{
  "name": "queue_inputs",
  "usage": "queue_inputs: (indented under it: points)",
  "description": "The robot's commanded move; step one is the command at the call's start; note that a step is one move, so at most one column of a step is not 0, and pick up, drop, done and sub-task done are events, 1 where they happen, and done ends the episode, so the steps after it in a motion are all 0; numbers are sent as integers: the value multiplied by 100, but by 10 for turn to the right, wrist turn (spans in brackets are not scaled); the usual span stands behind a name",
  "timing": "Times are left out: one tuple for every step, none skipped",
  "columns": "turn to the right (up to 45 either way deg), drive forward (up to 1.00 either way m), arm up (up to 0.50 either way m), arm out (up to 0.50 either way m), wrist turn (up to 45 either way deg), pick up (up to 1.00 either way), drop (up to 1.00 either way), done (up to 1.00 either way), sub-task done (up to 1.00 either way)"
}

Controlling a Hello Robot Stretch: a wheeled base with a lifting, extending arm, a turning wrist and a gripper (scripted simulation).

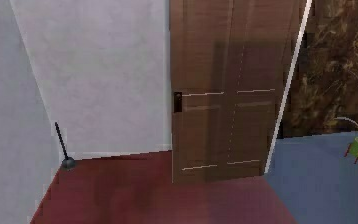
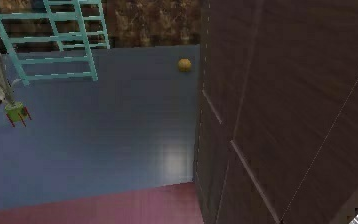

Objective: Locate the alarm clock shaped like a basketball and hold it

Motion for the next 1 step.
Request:
queue_inputs:
  points:
    - [0, 30, 0, 0, 0, 0, 0, 0, 0]
